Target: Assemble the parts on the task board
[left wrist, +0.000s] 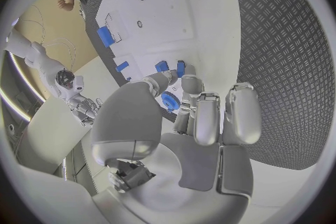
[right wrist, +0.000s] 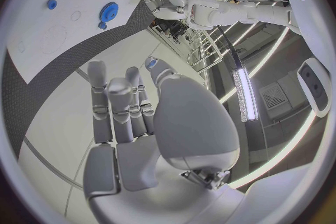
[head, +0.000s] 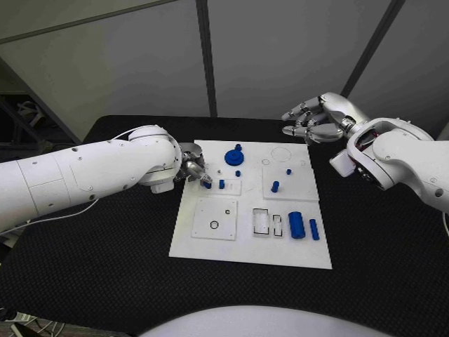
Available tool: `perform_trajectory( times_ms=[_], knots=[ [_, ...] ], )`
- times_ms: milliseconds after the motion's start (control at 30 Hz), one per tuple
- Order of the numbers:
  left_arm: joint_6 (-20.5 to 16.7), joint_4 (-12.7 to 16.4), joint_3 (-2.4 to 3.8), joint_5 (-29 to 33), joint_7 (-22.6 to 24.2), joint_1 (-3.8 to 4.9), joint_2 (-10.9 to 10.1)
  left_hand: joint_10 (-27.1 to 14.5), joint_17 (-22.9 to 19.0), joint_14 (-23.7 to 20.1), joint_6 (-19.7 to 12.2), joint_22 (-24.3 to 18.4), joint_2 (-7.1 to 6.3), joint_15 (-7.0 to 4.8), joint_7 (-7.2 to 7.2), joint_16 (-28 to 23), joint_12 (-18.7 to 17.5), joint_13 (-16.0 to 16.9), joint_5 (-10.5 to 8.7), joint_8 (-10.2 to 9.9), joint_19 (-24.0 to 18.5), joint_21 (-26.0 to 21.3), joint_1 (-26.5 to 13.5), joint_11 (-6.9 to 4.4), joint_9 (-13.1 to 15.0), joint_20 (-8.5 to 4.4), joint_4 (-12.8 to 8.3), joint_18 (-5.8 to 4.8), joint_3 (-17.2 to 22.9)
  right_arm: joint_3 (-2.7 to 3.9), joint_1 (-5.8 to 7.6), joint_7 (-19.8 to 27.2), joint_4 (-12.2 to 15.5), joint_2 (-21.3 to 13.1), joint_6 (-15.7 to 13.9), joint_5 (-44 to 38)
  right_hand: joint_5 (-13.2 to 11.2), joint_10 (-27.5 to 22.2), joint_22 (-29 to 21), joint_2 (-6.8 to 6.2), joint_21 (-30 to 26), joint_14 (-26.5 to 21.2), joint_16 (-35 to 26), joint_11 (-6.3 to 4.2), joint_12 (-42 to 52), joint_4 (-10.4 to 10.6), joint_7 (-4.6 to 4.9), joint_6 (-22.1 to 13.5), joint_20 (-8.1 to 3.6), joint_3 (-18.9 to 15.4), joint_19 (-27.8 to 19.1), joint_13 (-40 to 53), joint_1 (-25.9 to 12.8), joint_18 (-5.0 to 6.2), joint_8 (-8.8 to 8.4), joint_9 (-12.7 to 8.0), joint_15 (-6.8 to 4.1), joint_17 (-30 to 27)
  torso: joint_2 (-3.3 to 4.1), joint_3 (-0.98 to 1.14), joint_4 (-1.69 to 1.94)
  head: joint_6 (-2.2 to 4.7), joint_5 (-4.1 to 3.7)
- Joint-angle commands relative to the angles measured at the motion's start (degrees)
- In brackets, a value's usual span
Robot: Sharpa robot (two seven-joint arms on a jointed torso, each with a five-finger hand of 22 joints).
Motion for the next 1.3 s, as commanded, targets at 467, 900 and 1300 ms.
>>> perform_trajectory(
  times_ms=[467,900,1300],
  knots=[
    [0.4,-0.4,-0.1,-1.1,-0.9,-0.01,0.3,1.7,4.8,3.3,0.4,1.6,0.5,-0.37,-0.08,0.4,0.6,0.4,0.25,0.4,0.5,0.4,0.2,-1.31,0.1,-0.08,-7.0,-0.6,7.4,0.04,0.1,0.3,0.1,0.0,0.3,-0.1,0.4,0.0,-0.1,-0.34,-0.3,0.0,-0.2,-0.03,-0.1,0.3,-0.25,-0.1,0.0,0.2,-0.1,-0.1,0.3,0.87,0.37,0.0,-0.17,0.0,0.03,0.03,0.03,-0.22,-0.01],
    [2.8,-0.4,-0.37,-1.1,-0.6,-0.01,0.7,3.7,4.9,3.4,1.2,3.0,-0.68,-0.61,-0.59,0.4,2.9,3.6,5.58,1.2,1.3,1.5,-1.7,-1.69,0.5,-0.31,-7.1,-0.94,6.9,0.04,0.1,0.2,0.1,0.0,0.5,-0.1,0.5,0.0,-0.2,-0.36,-0.4,0.1,-0.3,-0.04,-0.1,0.3,-0.26,-0.1,-0.01,0.3,0.0,-0.1,0.3,0.88,0.4,0.0,-0.18,0.0,-0.01,0.02,0.02,-0.4,-0.06],
    [2.9,-1.3,-0.57,-1.1,-1.5,0.0,1.6,5.1,4.9,3.4,2.1,4.1,-0.36,-0.93,-1.21,0.4,4.5,5.8,5.65,1.6,2.0,2.5,-3.1,-2.14,0.6,-0.59,-6.3,-1.21,5.3,0.04,0.1,0.1,0.2,-0.1,0.4,-0.1,0.6,0.0,-0.2,-0.36,-0.4,0.1,-0.4,-0.05,-0.1,0.3,-0.26,-0.1,-0.02,0.3,0.0,-0.1,0.4,0.88,0.43,0.0,-0.2,0.0,0.02,0.03,-0.02,-0.58,-0.15]
  ],
)
